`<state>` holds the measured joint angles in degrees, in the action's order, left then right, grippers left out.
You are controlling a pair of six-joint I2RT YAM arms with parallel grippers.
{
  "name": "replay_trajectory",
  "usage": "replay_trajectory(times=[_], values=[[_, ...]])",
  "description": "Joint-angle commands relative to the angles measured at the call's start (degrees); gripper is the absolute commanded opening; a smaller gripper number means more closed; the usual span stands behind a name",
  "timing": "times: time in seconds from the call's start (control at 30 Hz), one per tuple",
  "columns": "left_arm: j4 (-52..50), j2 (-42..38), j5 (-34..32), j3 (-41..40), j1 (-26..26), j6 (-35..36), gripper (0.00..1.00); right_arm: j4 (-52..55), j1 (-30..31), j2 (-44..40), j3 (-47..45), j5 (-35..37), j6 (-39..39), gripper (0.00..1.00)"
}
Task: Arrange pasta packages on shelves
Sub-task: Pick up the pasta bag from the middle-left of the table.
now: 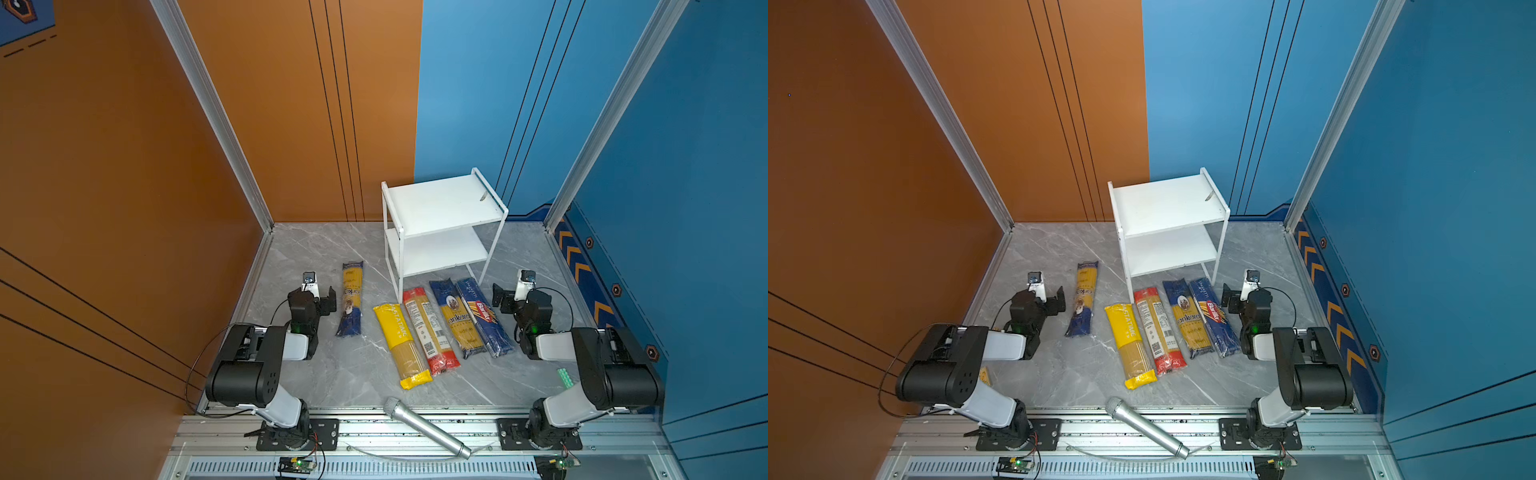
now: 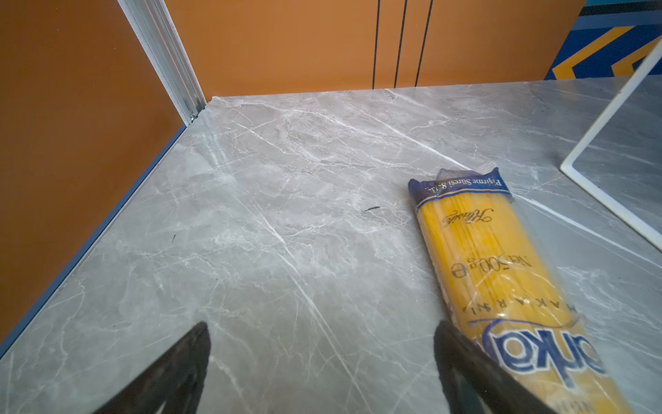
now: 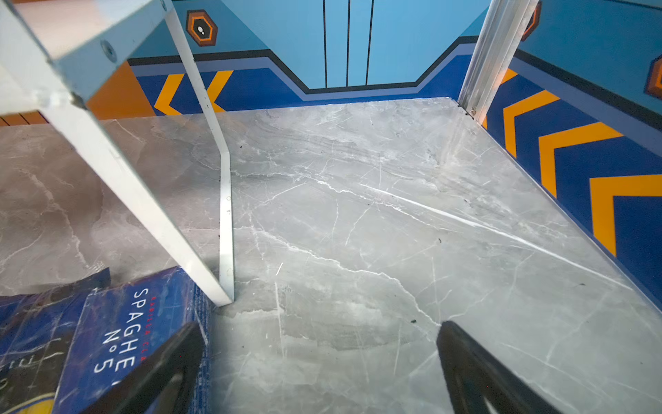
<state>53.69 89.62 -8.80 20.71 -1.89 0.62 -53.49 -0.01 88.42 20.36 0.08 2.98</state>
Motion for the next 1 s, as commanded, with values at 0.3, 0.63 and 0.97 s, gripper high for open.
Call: replay_trajectory(times=[0.3, 0.63, 0.97], values=[[-0.59, -0.03, 0.54, 1.08, 0.2, 0.07, 0.98, 0.68, -0.08, 0.31, 0.78, -0.18, 0.21, 1.0], [-0.61, 0.1, 1.31, 1.09, 0.57, -0.19, 0.98, 0.67, 0.1, 0.26, 0.72, 0.01, 0.04, 1.0], [-0.6, -0.01, 1.41, 1.08, 0.66, -0.19, 0.98, 0.67, 0.11, 0.26, 0.73, 0.1, 0.05, 1.0]])
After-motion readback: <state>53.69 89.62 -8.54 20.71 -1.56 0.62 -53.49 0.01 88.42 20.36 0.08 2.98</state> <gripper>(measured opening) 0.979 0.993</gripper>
